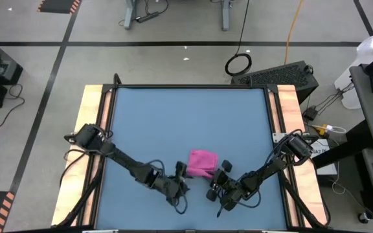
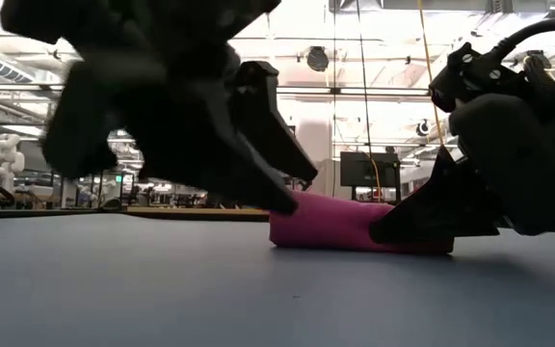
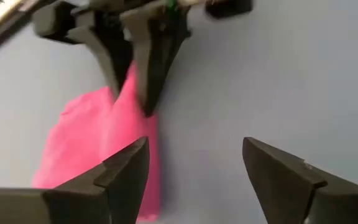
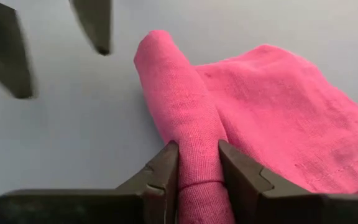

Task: Roll towel into tight, uniform cylinder
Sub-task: Roll the pink towel

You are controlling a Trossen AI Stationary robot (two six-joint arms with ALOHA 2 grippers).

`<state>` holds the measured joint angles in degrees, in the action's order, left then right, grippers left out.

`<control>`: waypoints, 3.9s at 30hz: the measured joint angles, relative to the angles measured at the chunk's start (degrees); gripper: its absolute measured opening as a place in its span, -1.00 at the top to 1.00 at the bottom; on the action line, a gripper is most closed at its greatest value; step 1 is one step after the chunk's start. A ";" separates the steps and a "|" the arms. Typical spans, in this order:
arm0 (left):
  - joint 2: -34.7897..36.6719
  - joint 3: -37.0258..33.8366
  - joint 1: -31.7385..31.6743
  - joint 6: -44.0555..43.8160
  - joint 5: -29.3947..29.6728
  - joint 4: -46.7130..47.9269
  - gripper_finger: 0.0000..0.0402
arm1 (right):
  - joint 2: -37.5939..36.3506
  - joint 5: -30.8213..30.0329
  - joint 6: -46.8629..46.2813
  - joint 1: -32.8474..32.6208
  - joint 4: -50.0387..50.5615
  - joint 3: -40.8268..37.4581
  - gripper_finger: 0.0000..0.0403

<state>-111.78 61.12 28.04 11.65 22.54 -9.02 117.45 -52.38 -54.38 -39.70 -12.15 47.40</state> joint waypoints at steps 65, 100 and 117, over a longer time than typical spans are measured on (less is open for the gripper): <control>-2.11 0.22 -16.91 -26.34 -36.20 3.81 0.80 | -2.14 -2.42 43.33 -3.08 -14.13 -0.04 -0.26; 1.10 0.09 -3.78 -7.66 -0.10 3.66 -0.28 | -2.49 8.91 9.39 1.55 -3.36 0.03 0.46; -0.41 0.15 3.03 -5.15 7.87 1.22 -0.05 | -2.43 17.35 6.24 2.04 -8.78 0.03 0.55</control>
<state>-112.18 61.28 31.07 6.50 30.41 -7.80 115.02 -35.03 -48.14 -37.66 -20.94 47.43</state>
